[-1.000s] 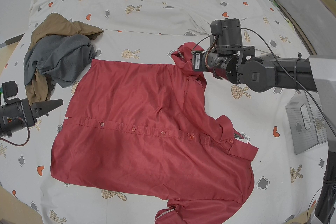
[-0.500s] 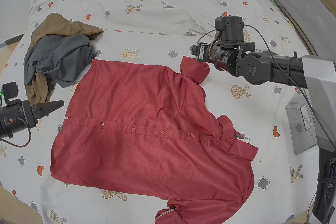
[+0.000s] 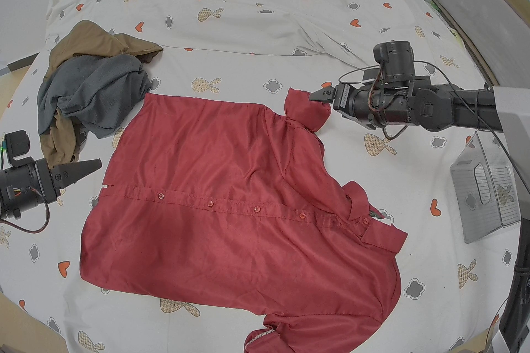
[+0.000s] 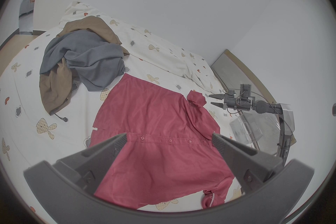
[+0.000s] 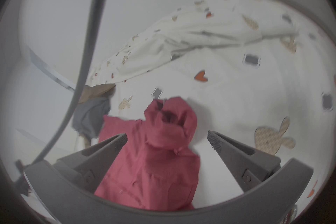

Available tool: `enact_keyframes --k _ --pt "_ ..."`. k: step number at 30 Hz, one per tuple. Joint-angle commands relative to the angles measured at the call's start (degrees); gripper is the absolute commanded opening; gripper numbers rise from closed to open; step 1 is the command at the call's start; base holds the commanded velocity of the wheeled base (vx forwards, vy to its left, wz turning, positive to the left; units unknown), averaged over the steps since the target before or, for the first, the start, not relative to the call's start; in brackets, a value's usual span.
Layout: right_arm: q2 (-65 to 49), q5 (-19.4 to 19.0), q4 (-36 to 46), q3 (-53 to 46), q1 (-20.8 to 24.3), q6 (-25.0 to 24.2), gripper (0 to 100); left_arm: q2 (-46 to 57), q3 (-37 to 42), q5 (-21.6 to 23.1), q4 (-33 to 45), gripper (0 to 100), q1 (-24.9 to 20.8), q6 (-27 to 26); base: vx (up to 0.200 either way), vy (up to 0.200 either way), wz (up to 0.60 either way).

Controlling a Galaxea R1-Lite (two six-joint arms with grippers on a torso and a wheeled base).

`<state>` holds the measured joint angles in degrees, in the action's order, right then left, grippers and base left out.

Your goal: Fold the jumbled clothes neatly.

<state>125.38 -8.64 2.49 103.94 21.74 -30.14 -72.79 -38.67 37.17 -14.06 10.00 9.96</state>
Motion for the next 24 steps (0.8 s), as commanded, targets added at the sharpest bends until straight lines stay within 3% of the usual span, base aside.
enact_keyframes --k 1,6,11,18,24 --pt "-2.51 -15.09 2.35 -9.54 -8.64 -7.31 100 -0.07 0.08 0.01 -0.01 100 0.02 0.06 0.0 0.0 0.0" --pt "-1.89 -15.53 2.35 -15.87 -8.82 -6.87 100 -0.16 0.0 0.01 -0.09 100 0.02 0.06 0.0 0.0 0.0" --pt "-1.63 -16.14 2.26 -18.77 -8.73 -3.0 100 -0.07 0.0 0.01 -0.09 100 0.02 0.06 0.0 0.0 0.0" --pt "-0.22 -21.59 2.26 -18.33 -8.02 -2.12 100 -0.16 0.0 0.01 -0.09 100 0.02 0.06 0.0 0.0 0.0" --pt "-0.14 -23.61 2.43 -18.77 -6.79 -2.12 100 -0.16 0.0 0.01 -0.09 100 0.02 0.06 0.0 0.0 0.0"
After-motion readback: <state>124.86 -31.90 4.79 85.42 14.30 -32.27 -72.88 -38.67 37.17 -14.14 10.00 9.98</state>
